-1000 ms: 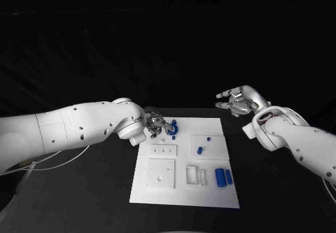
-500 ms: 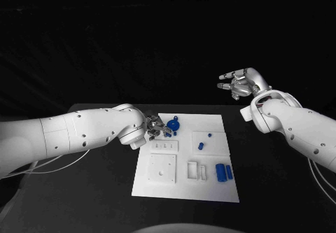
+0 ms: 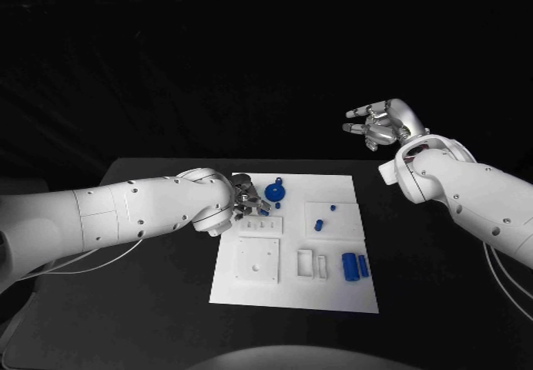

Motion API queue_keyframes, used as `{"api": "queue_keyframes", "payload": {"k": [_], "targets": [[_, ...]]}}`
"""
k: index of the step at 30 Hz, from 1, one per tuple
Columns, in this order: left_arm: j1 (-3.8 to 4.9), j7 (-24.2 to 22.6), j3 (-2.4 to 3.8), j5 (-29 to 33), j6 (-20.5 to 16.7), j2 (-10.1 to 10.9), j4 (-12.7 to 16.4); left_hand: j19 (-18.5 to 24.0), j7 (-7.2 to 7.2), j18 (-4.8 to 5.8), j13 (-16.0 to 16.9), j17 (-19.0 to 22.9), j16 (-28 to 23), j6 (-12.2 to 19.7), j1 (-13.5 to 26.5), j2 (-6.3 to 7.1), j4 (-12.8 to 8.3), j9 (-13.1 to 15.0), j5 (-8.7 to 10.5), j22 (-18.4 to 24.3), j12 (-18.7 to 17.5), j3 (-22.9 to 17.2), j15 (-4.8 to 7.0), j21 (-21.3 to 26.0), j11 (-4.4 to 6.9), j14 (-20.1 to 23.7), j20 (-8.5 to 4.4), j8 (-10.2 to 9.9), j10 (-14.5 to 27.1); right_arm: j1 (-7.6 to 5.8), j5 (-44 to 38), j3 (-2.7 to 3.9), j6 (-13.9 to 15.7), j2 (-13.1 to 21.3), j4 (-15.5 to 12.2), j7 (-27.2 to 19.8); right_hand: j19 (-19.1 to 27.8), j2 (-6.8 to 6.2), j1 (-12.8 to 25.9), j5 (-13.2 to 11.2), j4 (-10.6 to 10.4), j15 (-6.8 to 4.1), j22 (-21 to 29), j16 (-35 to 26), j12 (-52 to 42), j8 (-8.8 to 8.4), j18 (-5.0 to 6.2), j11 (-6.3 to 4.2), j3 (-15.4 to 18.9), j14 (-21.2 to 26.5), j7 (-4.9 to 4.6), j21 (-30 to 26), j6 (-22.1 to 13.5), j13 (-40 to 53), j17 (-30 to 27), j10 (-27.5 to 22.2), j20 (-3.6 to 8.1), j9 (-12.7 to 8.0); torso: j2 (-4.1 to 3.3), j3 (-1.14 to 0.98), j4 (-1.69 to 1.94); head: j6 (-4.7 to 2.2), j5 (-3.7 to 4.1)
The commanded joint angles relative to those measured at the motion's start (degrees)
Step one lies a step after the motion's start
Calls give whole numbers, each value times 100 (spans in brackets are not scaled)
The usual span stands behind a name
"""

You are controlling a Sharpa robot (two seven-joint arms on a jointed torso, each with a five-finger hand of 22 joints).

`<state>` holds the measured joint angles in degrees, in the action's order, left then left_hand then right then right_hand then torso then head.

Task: Assemble the parts on the task board

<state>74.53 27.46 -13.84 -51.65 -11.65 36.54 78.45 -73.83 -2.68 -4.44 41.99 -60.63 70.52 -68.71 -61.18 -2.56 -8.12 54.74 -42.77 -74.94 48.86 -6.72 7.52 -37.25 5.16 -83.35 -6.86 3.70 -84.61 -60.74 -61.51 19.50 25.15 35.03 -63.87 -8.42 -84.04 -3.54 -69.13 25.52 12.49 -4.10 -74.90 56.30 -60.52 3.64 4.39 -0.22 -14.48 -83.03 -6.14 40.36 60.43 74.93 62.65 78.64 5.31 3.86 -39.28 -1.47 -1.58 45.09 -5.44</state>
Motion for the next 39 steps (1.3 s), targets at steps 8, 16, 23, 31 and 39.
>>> {"api": "queue_keyframes", "payload": {"k": [8, 16, 23, 31, 39], "targets": [[-128, 27, 2, -537, -246, -55, -94, -42, 490, 13, 4, 5, 20, -598, -51, -27, -537, 12, -68, -153, -29, -568, 32, -18, 123, -15, 3, 15, -186, -33, -52, 4, -6, -83, 81, 31, -313, -14, 56, 29, -9, -19, -329, 8, 18, -5, 76, -18, 60, -14, 5, -6, 0, 335, 5, -15, 18, 5, -1, 0, 15, 61, 40], [-240, -5, 3, -614, -322, -71, -112, -43, 492, 15, 7, 8, 21, -603, -43, -23, -535, 27, -81, -154, -27, -572, 33, -22, 125, -15, 2, 15, -187, -38, -52, 4, -12, -86, 86, 62, -313, -14, 56, 29, -9, -19, -329, 8, 18, -5, 76, -18, 60, -14, 5, -6, 0, 335, 5, -15, 18, 5, -1, 11, 3, 80, 50], [-306, -3, 3, -627, -351, -51, -101, -43, 492, 23, 14, 18, 21, -600, -41, -27, -534, 43, -81, -155, -24, -585, 33, -28, 125, -14, -6, 13, -186, -38, -52, 5, -22, -75, 79, 84, -314, -13, 55, 35, -19, -20, -326, 5, 18, -7, 79, -18, 85, -17, 6, -4, -2, 333, 14, -14, 18, 5, 0, 3, 12, 89, 34], [-331, 18, 3, -647, -312, -12, -31, -43, 492, 23, 14, 18, 21, -600, -41, -27, -534, 43, -81, -155, -24, -585, 33, -28, 125, -14, -6, 13, -186, -38, -55, 5, -33, -66, 76, 102, -314, -13, 55, 35, -19, -20, -326, 5, 18, -7, 79, -18, 85, -17, 6, -4, -2, 333, 14, -14, 18, 5, -1, 5, 1, 103, 33], [-341, 34, 3, -720, -231, 7, 23, -35, 490, 26, 11, 25, 25, -601, -44, -27, -540, 36, -89, -154, -33, -601, 33, -24, 125, -13, -6, 11, -184, -38, -56, 5, -48, -66, 75, 127, -315, -6, 55, 41, -28, -20, -324, 8, 10, -7, 82, -18, 98, -20, 6, -2, -2, 336, 25, -10, 18, 5, -2, 6, 10, 109, 35]]}}
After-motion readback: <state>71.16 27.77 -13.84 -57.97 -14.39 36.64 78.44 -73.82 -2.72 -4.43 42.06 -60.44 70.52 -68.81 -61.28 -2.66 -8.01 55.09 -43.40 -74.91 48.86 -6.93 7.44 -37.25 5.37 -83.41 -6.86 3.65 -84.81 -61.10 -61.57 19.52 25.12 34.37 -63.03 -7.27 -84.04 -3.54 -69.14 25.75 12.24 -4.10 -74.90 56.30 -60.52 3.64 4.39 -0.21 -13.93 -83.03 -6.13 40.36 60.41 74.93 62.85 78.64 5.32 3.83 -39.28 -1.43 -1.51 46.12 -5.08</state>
